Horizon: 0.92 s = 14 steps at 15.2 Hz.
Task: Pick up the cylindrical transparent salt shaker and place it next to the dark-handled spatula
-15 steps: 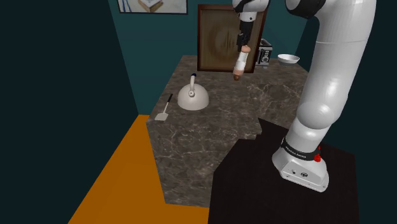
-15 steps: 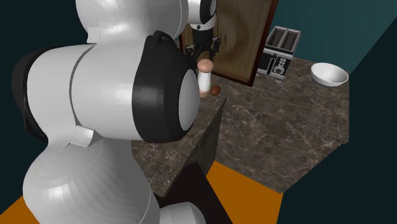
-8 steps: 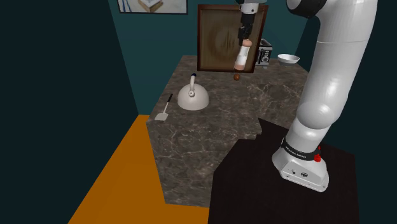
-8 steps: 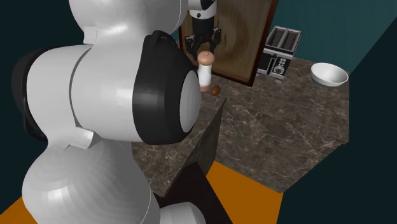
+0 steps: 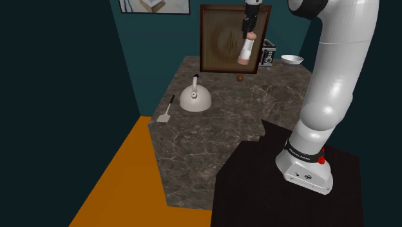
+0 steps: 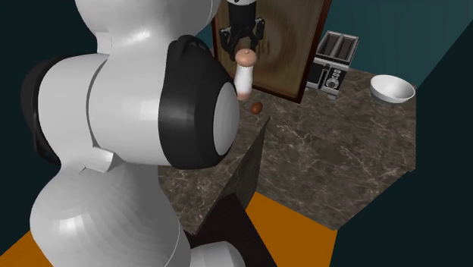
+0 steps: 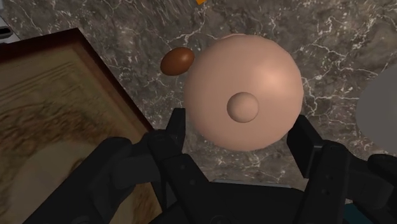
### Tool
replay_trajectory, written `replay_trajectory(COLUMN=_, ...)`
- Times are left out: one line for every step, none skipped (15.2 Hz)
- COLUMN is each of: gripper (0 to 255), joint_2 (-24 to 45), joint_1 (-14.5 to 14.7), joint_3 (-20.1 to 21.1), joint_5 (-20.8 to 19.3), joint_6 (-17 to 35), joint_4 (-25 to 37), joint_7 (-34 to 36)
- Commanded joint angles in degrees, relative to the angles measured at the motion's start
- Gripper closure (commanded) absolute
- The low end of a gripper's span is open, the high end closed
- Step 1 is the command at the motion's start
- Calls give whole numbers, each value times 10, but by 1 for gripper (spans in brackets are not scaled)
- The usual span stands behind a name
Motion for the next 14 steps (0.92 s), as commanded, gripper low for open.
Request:
replay_trajectory(gripper=255, joint_2=2, joint_1=-2, joint_3=-1, joint_5=1, joint_6=-16, joint_4=17, joint_7=-1)
replay_trajectory(gripper=255, joint_2=4, joint_1=-3, joint_3=-1, joint_5=2, joint_6=-25, joint_4=28, joint_7=-1)
replay_trajectory(gripper=255, joint_2=6, joint_1=-5, joint_3=-1, joint_5=4, joint_6=-33, joint_4=38, joint_7=-2)
replay_trajectory(gripper=255, joint_2=9, joint_1=-7, joint_3=-1, joint_5=6, joint_6=-42, joint_4=50, joint_7=-3)
replay_trajectory(gripper=255, joint_2=12, joint_1=-9, joint_3=-2, joint_5=7, joint_6=-51, joint_4=61, joint_7=-4)
replay_trajectory(gripper=255, joint_2=15, joint_1=-11, joint_3=-2, joint_5=9, joint_6=-60, joint_4=73, joint_7=-5)
replay_trajectory(gripper=255, joint_2=18, joint_1=-13, joint_3=-2, joint_5=11, joint_6=-69, joint_4=85, joint_7=-6)
replay_trajectory(gripper=255, joint_2=22, joint_1=-15, joint_3=-3, joint_5=14, joint_6=-79, joint_4=97, joint_7=-7)
replay_trajectory(gripper=255, joint_2=26, joint_1=-18, joint_3=-3, joint_5=16, joint_6=-88, joint_4=110, joint_7=-8)
replay_trajectory(gripper=255, joint_2=30, joint_1=-21, joint_3=-3, joint_5=19, joint_6=-98, joint_4=123, joint_7=-9)
replay_trajectory(gripper=255, joint_2=35, joint_1=-24, joint_3=-4, joint_5=22, joint_6=-108, joint_4=137, joint_7=-10)
replay_trajectory(gripper=255, joint_2=40, joint_1=-27, joint_3=-4, joint_5=25, joint_6=-118, joint_4=152, joint_7=-11)
replay_trajectory(gripper=255, joint_2=43, joint_1=-29, joint_3=-4, joint_5=27, joint_6=-124, joint_4=160, joint_7=-12)
replay_trajectory(gripper=255, joint_2=22, joint_1=-11, joint_3=-1, joint_5=13, joint_6=-116, joint_4=134, joint_7=4)
